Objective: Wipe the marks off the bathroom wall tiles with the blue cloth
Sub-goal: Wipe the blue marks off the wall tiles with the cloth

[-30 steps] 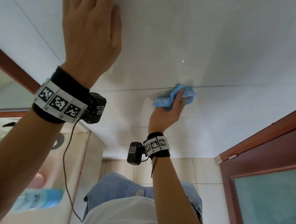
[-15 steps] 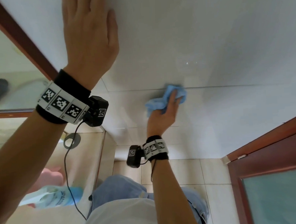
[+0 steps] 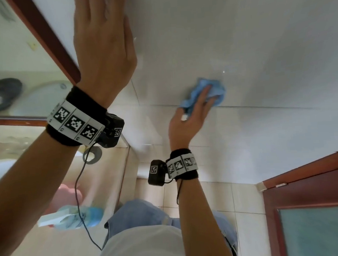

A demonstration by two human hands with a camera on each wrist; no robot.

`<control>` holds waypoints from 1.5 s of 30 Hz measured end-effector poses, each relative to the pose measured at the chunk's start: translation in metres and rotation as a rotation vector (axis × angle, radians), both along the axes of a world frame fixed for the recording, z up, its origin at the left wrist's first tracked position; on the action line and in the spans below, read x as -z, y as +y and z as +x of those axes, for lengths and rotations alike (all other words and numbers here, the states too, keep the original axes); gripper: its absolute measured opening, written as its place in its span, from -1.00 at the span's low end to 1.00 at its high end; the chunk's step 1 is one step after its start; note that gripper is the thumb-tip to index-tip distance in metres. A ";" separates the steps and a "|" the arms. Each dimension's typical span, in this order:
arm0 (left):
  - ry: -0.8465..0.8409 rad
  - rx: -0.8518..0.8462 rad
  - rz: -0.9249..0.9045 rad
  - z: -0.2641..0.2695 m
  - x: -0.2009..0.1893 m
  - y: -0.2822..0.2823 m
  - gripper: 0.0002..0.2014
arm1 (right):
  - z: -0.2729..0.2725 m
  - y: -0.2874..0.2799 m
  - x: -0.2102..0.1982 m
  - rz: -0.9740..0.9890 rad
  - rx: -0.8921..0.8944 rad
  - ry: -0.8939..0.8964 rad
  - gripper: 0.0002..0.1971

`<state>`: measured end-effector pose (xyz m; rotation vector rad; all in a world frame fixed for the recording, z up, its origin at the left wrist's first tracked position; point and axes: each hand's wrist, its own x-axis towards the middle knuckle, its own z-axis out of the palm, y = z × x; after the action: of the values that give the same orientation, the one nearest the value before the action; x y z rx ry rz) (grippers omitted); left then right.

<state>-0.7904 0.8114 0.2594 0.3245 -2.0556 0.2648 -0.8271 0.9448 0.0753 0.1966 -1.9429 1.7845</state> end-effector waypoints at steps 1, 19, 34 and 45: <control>-0.016 0.022 -0.002 0.003 0.001 -0.005 -0.54 | 0.008 -0.011 0.005 0.087 -0.104 0.028 -0.21; -0.037 0.157 0.136 0.046 -0.032 -0.050 -0.38 | -0.006 -0.053 -0.119 0.307 -0.104 0.466 -0.42; -0.009 0.131 0.093 0.029 -0.015 -0.037 -0.44 | -0.020 -0.007 0.044 0.699 -0.106 0.521 -0.35; -0.020 0.299 0.101 -0.032 -0.059 0.081 -0.34 | -0.128 0.147 -0.138 -0.117 0.432 0.265 -0.39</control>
<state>-0.8220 0.8928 0.3184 0.0722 -2.1082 -0.0187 -0.9555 1.0913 0.2134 -0.0273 -1.5490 1.4946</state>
